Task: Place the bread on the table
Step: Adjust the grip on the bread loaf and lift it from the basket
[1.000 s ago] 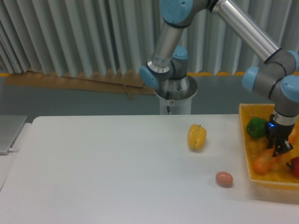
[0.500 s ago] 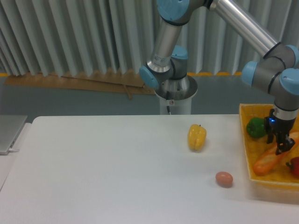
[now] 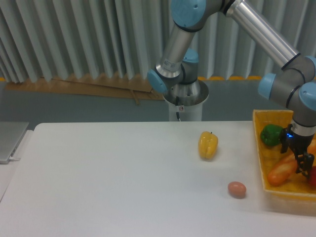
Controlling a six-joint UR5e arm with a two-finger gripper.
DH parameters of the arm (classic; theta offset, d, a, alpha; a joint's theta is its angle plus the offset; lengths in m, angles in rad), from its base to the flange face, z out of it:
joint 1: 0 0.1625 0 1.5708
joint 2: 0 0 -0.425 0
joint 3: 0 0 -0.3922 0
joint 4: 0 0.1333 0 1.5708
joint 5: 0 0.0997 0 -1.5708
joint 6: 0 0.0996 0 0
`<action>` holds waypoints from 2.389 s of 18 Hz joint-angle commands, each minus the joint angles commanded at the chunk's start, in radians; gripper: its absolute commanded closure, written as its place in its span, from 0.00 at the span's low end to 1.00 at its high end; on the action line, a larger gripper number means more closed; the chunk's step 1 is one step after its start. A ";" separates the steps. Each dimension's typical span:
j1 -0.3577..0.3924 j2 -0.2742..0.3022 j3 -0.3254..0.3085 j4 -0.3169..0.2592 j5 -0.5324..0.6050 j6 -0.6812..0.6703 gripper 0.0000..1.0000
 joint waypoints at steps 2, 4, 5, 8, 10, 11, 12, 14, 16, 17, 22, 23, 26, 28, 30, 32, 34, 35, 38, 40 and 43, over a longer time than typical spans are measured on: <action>-0.002 -0.008 0.002 0.000 0.002 0.000 0.00; -0.003 -0.023 0.003 0.003 0.002 0.000 0.00; -0.003 -0.034 0.002 0.015 0.002 0.000 0.00; -0.009 -0.040 -0.006 0.020 0.002 0.002 0.00; -0.011 -0.040 -0.012 0.020 0.002 0.002 0.00; -0.012 -0.040 -0.014 0.020 0.002 0.002 0.00; -0.012 -0.040 -0.014 0.020 0.002 0.002 0.00; -0.012 -0.037 -0.012 0.020 0.002 0.006 0.05; -0.012 -0.032 -0.014 0.020 0.002 0.023 0.38; -0.012 -0.032 -0.012 0.020 0.002 0.025 0.50; -0.006 -0.026 -0.003 0.017 -0.002 0.046 0.57; -0.006 -0.026 -0.003 0.017 -0.002 0.049 0.58; -0.005 -0.029 -0.003 0.018 -0.003 0.060 0.68; -0.005 -0.026 -0.003 0.018 -0.003 0.058 0.68; -0.003 -0.017 -0.003 0.018 -0.002 0.058 0.68; -0.003 -0.011 0.000 0.017 -0.002 0.058 0.68; -0.003 -0.003 0.002 0.017 -0.002 0.058 0.68; -0.003 0.000 0.005 0.015 -0.002 0.055 0.69; -0.006 0.017 0.011 0.011 -0.002 0.054 0.69; -0.009 0.026 0.011 0.009 0.000 0.054 0.69; -0.009 0.038 0.011 0.008 0.003 0.054 0.70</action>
